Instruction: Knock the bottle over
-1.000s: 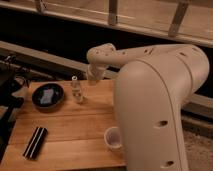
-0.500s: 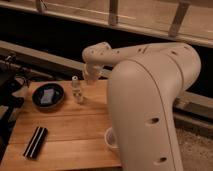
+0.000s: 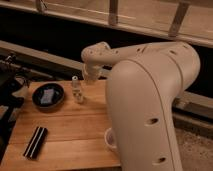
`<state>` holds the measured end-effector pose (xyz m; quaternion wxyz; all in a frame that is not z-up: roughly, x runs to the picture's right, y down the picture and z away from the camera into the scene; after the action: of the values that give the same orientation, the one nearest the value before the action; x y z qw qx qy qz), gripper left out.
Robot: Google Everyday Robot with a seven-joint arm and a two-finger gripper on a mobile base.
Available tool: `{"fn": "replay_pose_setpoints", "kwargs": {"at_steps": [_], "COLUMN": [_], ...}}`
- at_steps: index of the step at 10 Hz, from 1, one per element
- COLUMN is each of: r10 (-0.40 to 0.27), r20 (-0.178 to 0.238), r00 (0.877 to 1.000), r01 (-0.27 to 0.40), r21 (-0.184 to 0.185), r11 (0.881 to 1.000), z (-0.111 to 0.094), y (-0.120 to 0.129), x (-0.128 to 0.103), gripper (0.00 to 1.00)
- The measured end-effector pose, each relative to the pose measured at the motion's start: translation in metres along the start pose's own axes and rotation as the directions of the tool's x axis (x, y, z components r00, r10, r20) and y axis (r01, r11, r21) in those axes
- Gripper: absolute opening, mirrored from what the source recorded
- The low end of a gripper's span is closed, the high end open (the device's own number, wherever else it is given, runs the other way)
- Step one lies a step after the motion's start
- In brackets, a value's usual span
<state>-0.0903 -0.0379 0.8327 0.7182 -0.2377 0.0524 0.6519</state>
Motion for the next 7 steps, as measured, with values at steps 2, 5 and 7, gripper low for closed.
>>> {"fn": "replay_pose_setpoints", "kwargs": {"at_steps": [2,5,7], "r10": [0.006,0.003,-0.011], "r20": [0.028,0.068,0.085], "r00": [1.0,0.998,0.996], "r01": [-0.006,-0.002,0.015], "r21": [0.0,-0.018,-0.043], "r11": [1.0,1.0,0.999], "z": [0.004,0.018,0.028], "y": [-0.002,0.006,0.016], "x": [-0.011,-0.039,-0.05], "gripper": [0.0,0.0,0.0]}}
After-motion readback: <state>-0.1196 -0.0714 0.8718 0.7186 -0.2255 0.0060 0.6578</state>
